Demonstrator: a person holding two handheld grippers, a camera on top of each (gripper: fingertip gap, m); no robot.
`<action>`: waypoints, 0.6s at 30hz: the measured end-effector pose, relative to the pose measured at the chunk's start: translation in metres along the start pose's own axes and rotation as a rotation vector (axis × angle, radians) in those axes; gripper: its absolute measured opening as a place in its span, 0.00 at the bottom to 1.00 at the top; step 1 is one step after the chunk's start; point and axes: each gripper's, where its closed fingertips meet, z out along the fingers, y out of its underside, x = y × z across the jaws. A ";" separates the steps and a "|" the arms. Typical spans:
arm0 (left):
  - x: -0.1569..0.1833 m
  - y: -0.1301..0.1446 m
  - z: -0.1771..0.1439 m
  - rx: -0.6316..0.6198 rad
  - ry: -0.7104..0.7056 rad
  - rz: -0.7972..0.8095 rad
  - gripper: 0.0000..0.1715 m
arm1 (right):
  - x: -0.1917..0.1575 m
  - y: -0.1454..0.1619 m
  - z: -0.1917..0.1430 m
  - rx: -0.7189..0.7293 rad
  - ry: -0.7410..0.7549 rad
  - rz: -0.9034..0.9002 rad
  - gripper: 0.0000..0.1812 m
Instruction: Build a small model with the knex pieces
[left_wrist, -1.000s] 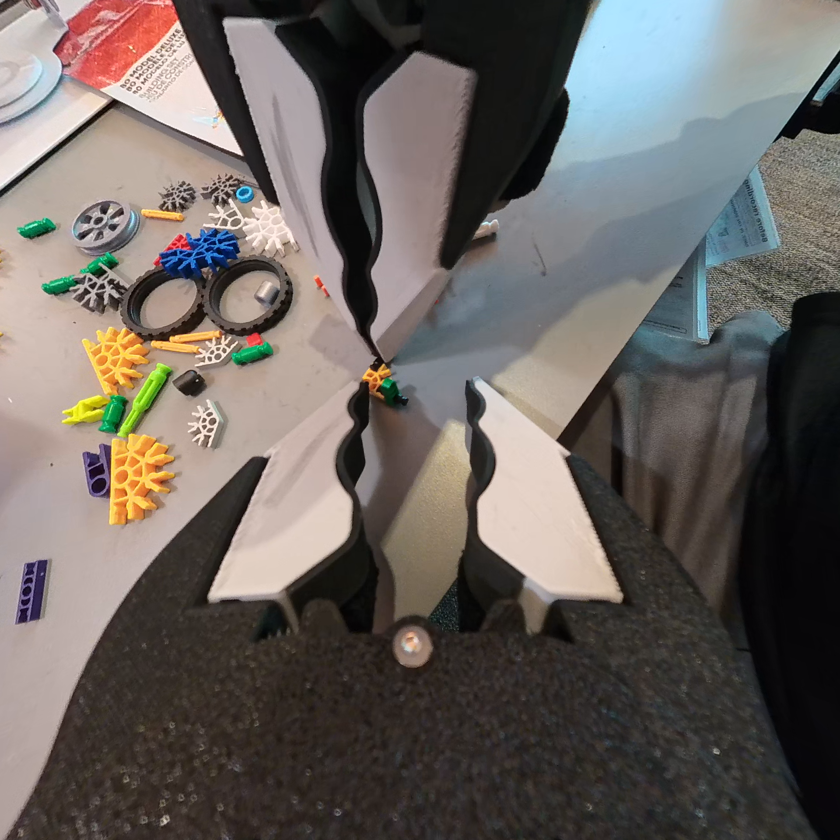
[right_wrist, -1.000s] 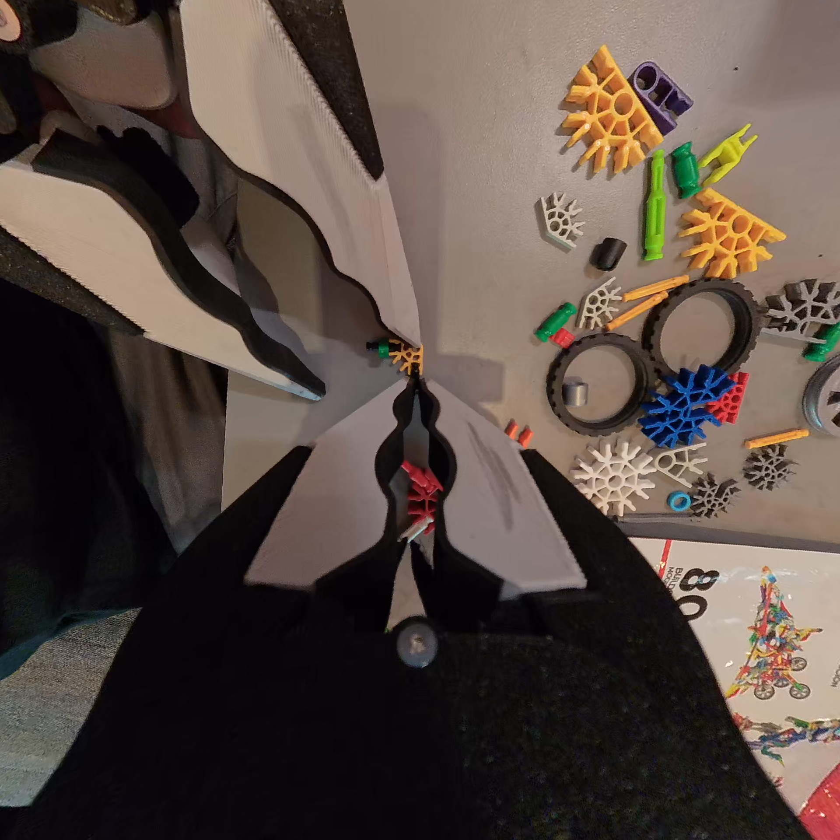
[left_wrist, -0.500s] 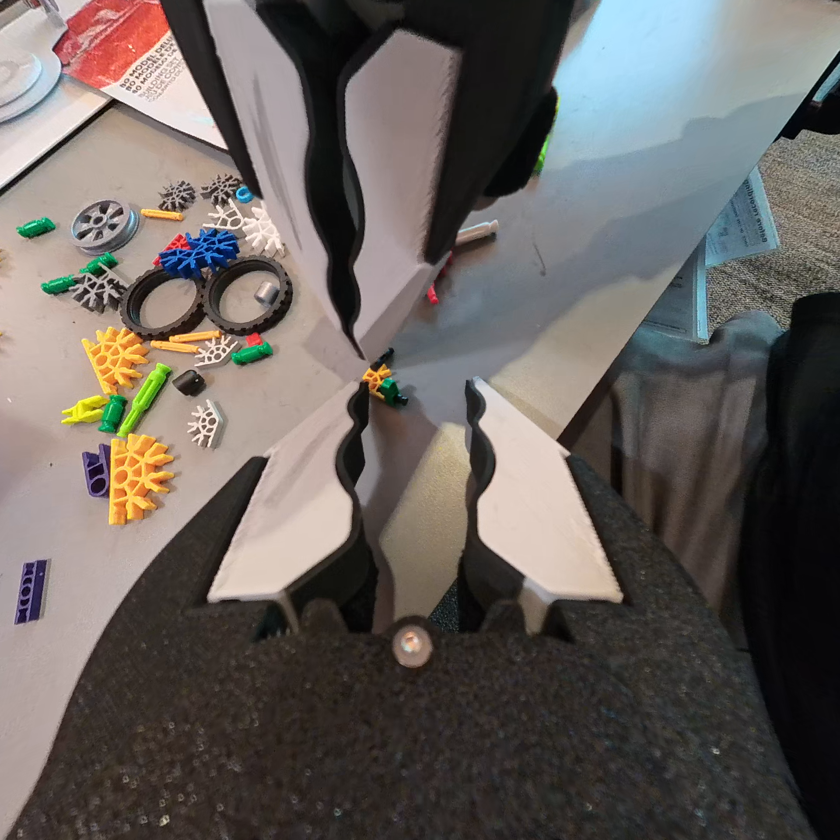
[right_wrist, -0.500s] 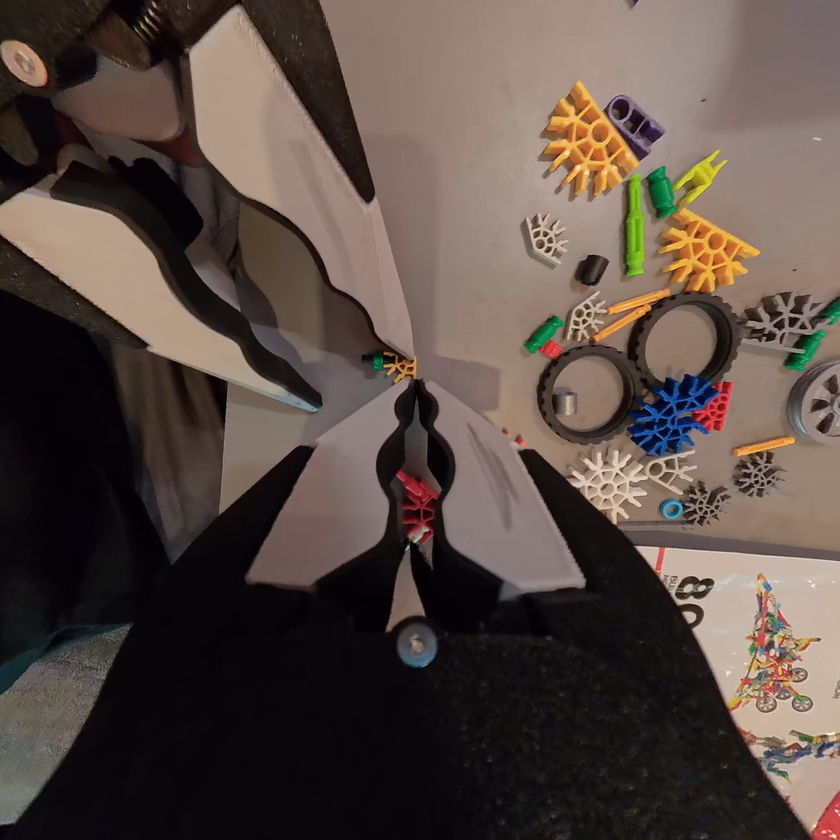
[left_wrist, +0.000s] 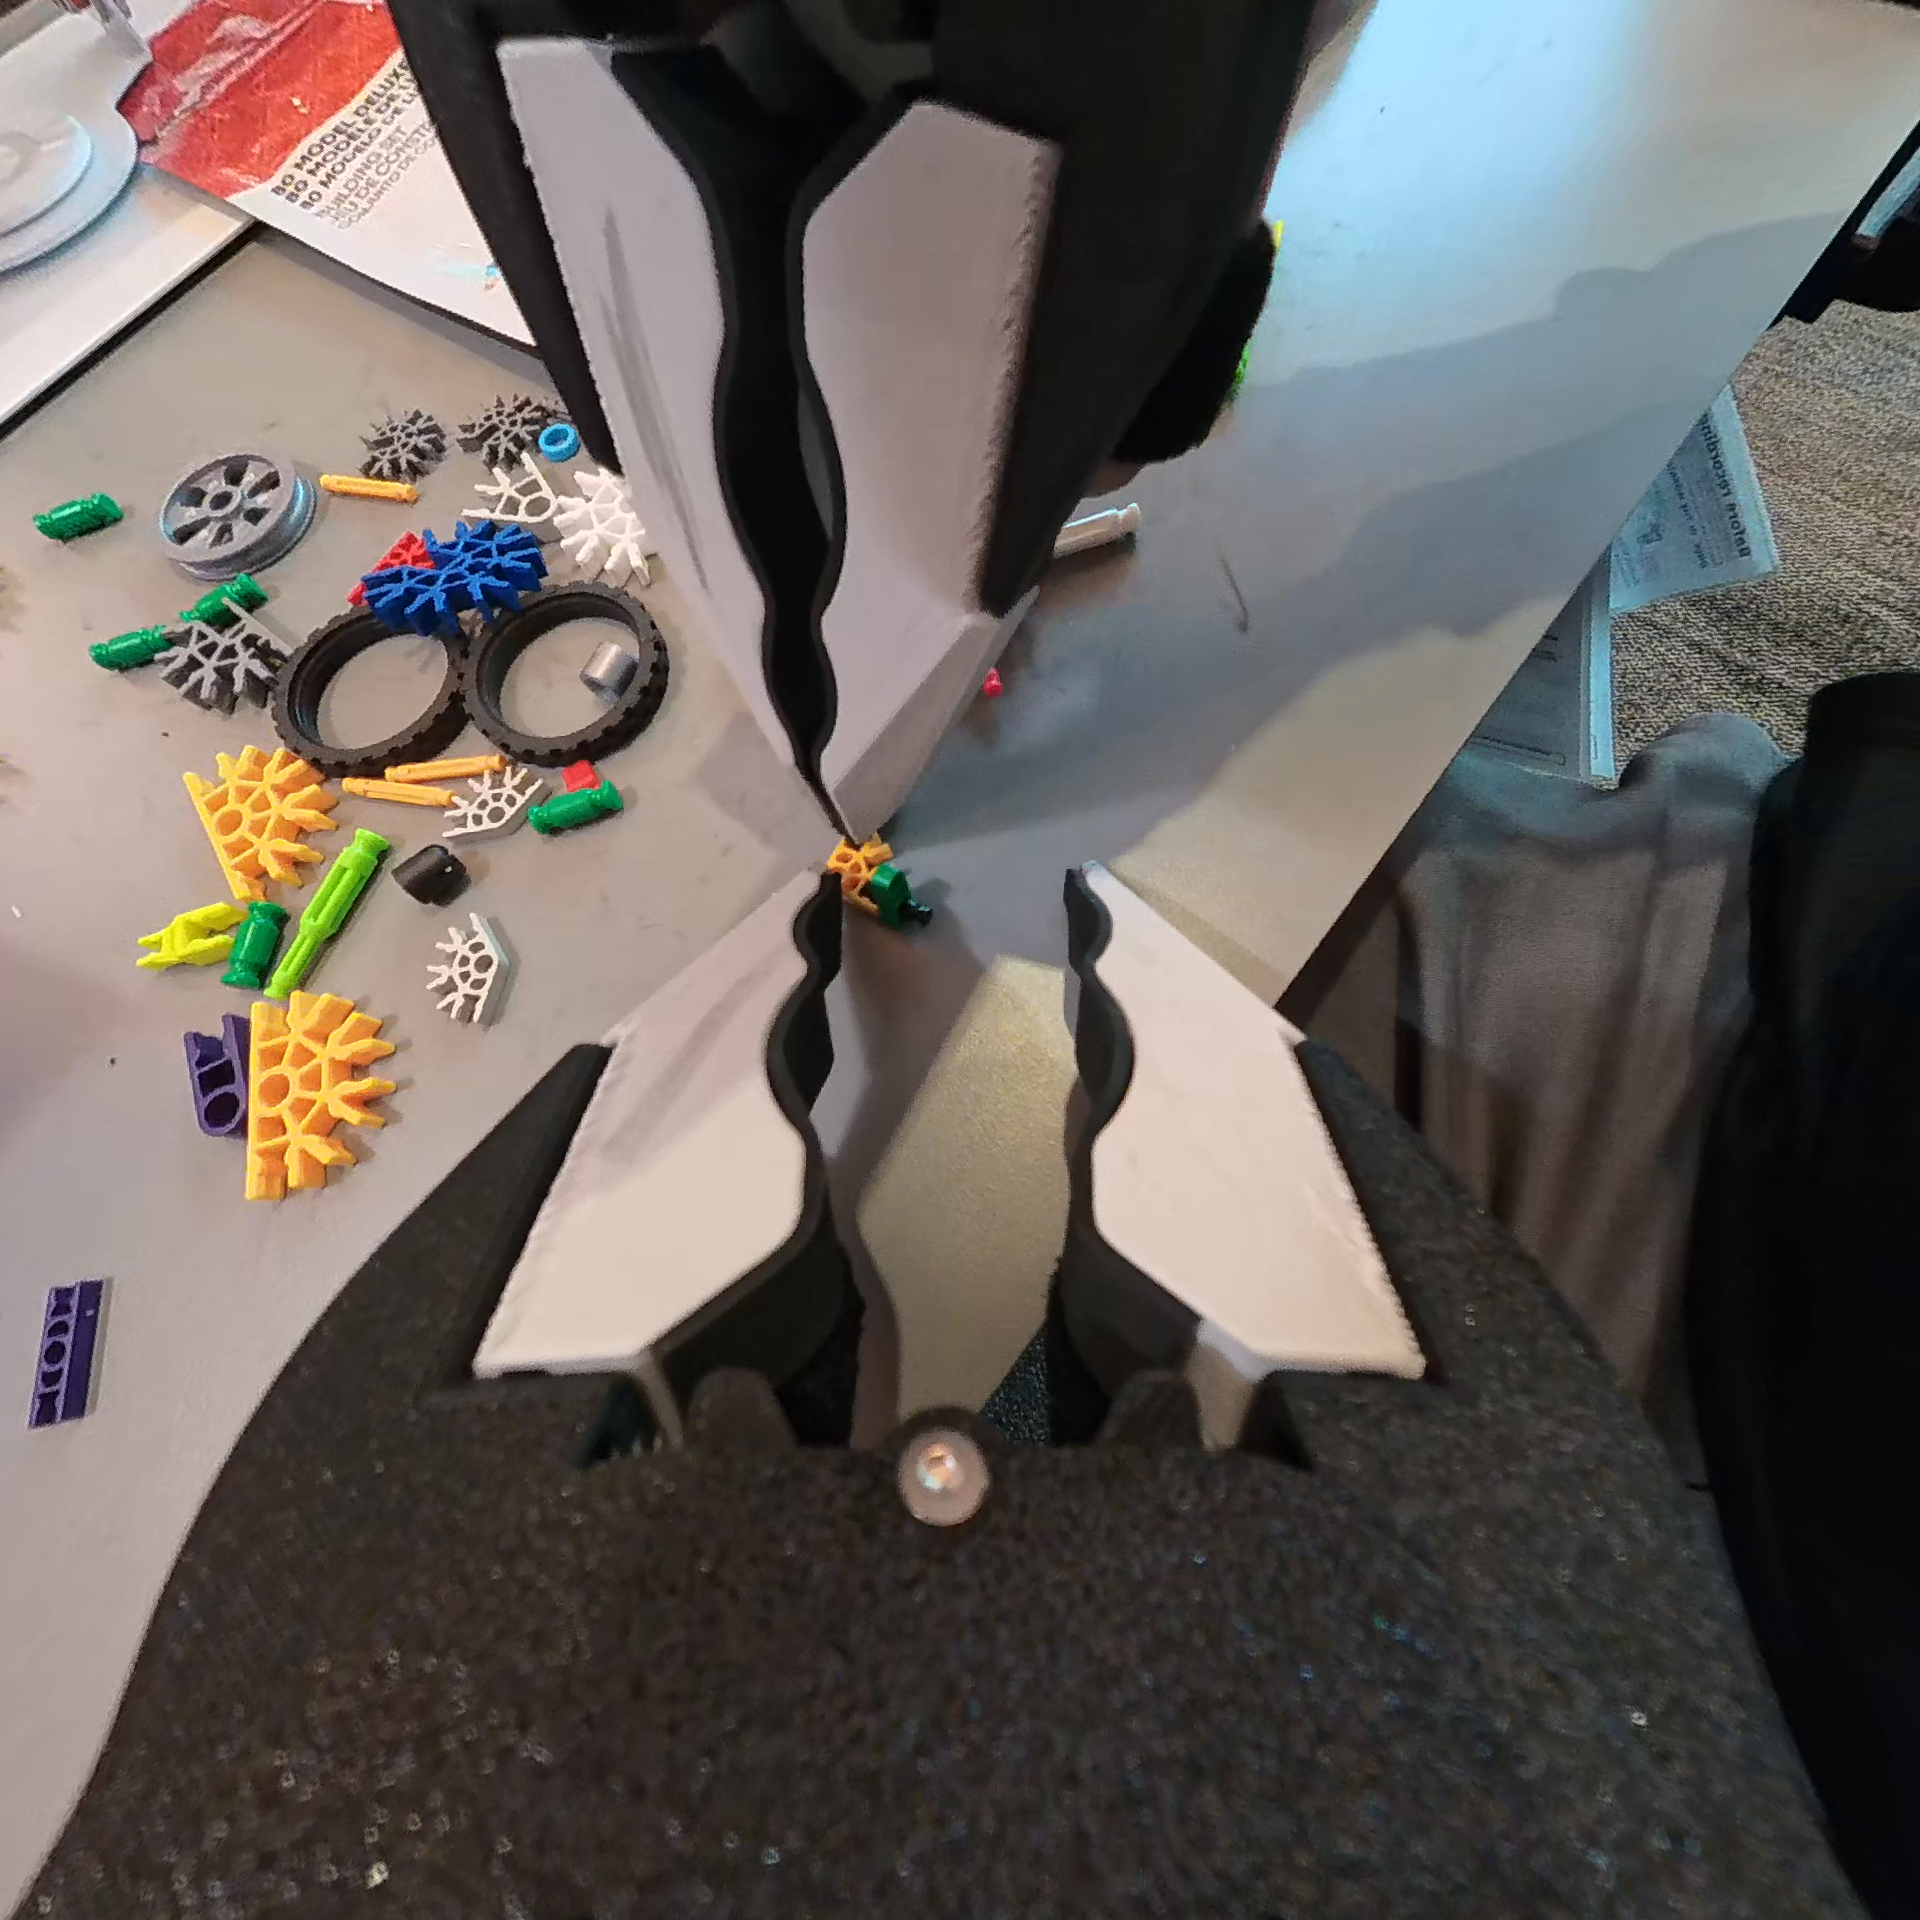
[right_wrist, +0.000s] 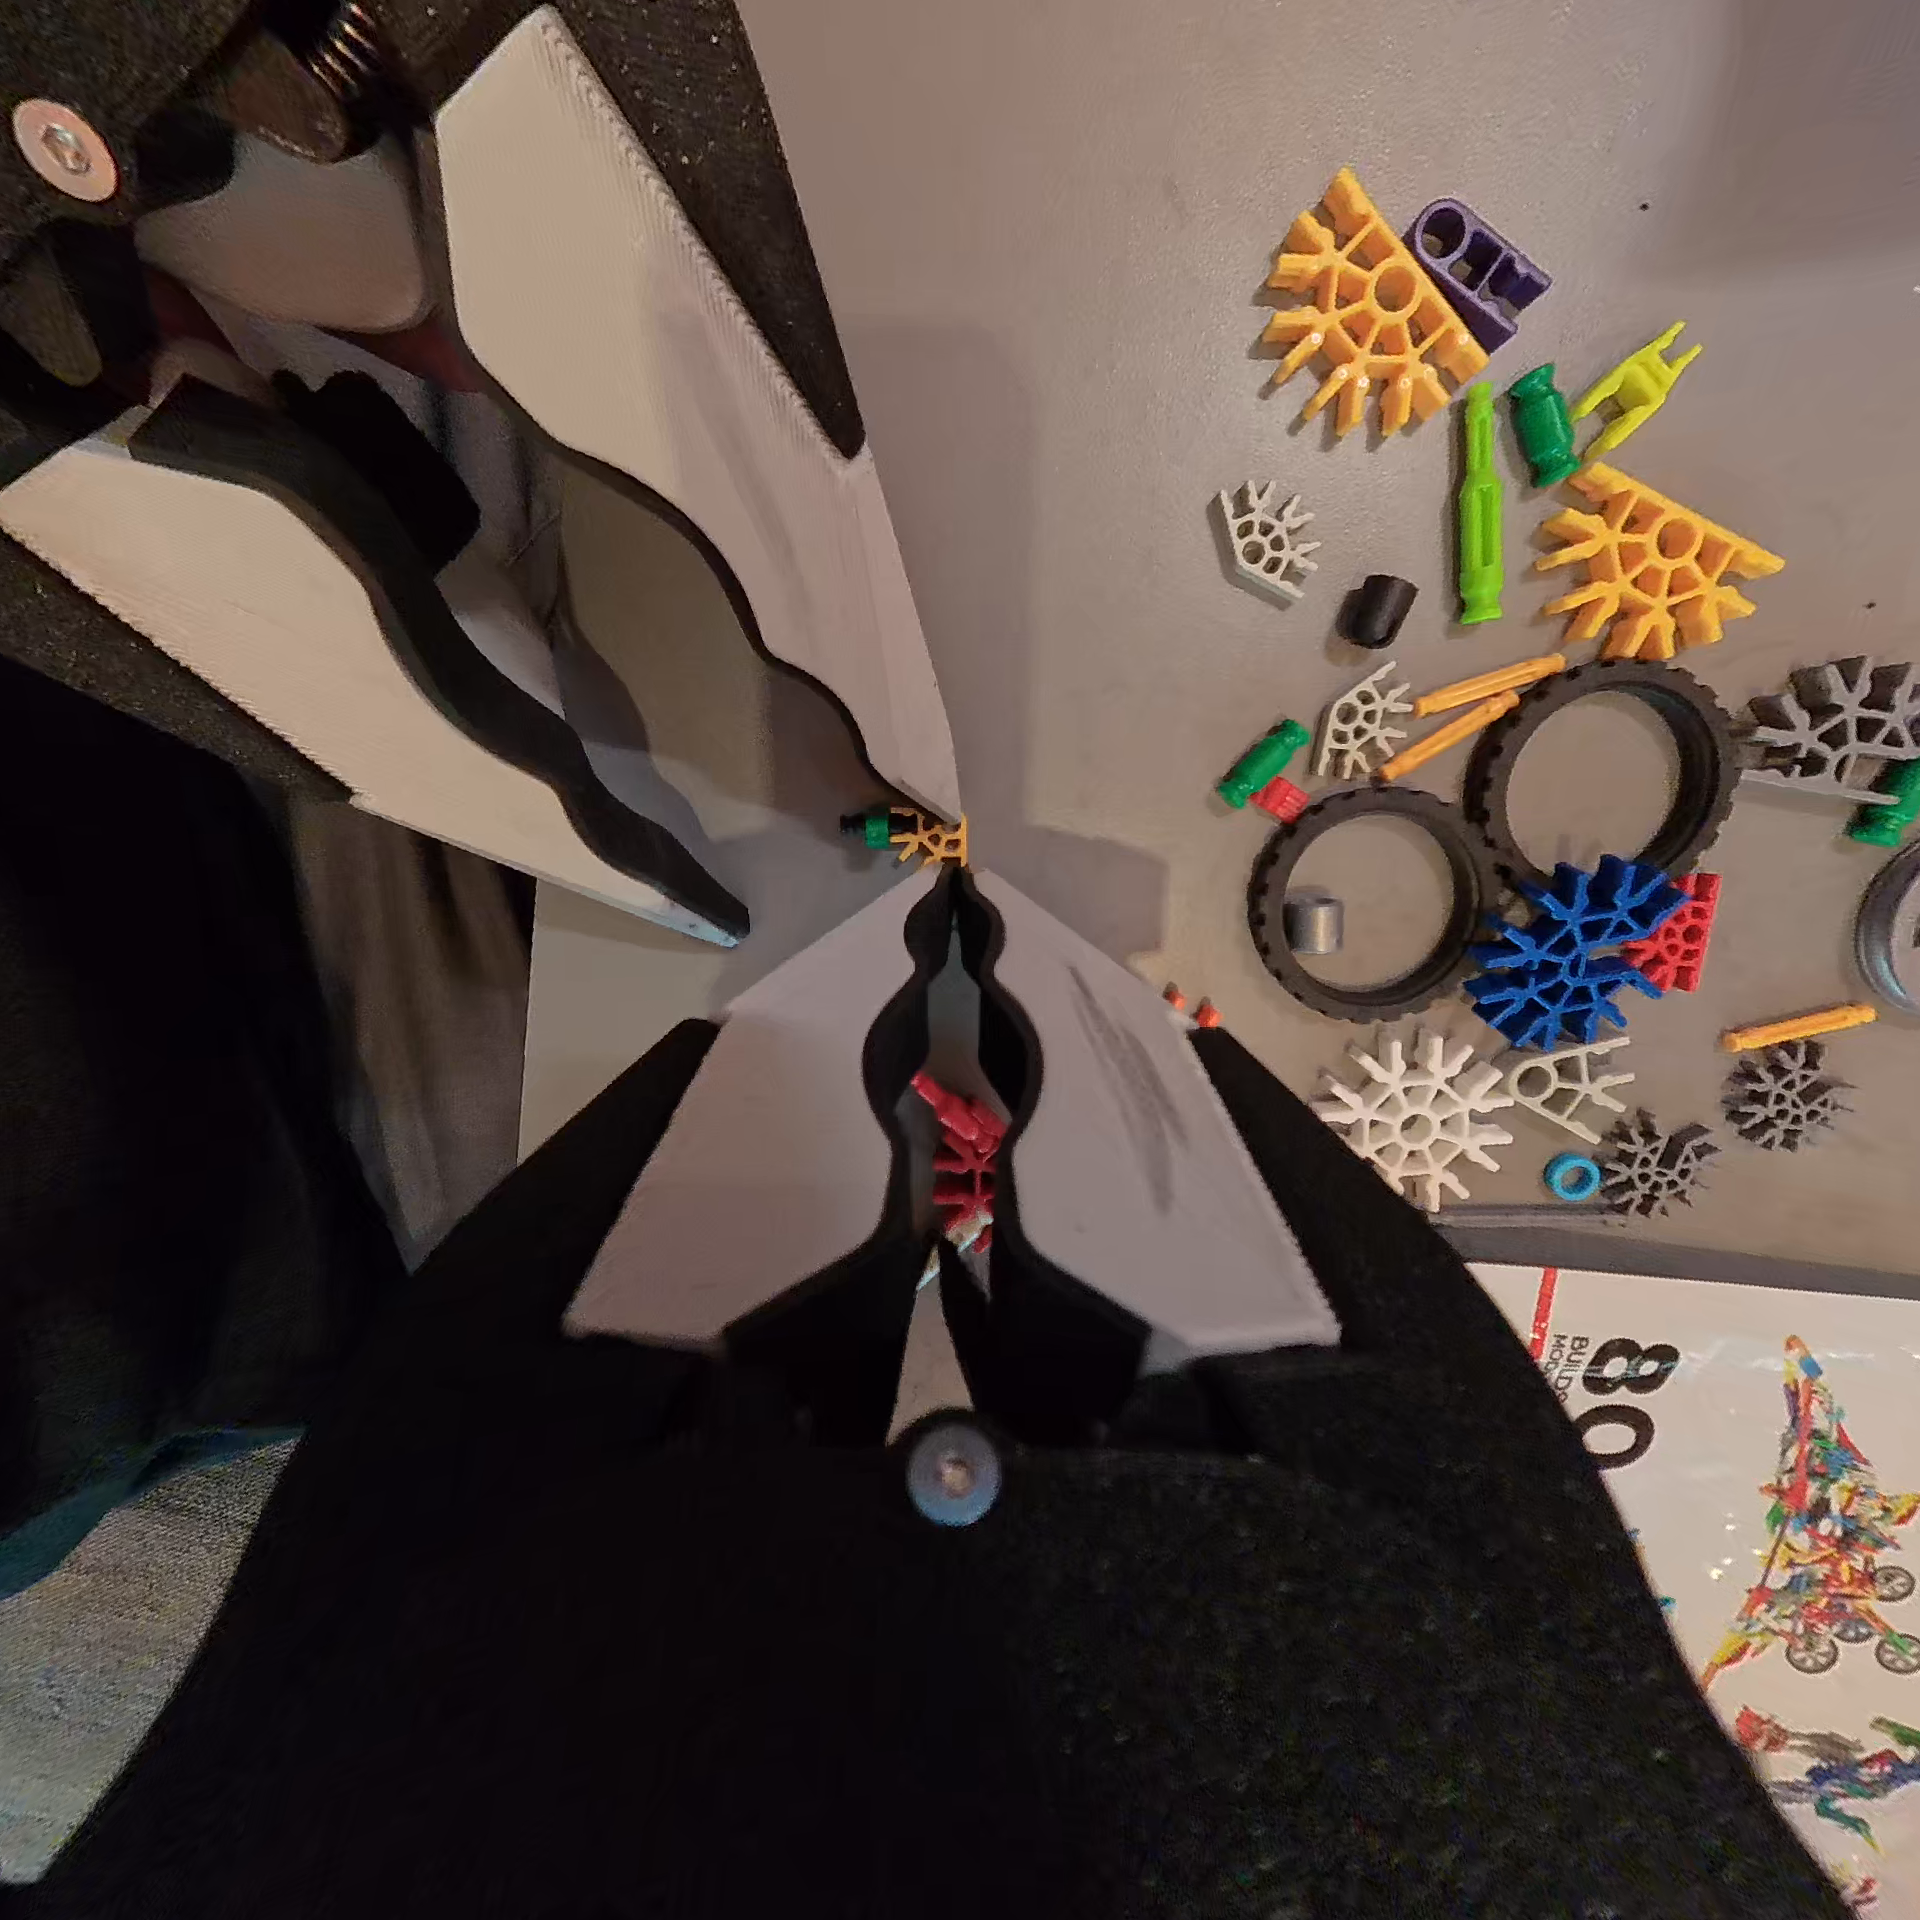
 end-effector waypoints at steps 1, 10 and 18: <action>0.000 0.000 0.000 0.000 0.000 0.000 0.24 | 0.000 0.000 0.000 0.000 -0.003 0.001 0.00; 0.000 0.000 0.000 -0.001 -0.002 -0.002 0.25 | -0.001 0.001 0.001 -0.046 -0.030 -0.001 0.00; 0.002 -0.001 0.002 0.001 0.001 -0.003 0.25 | -0.001 0.001 0.001 -0.105 -0.060 -0.008 0.00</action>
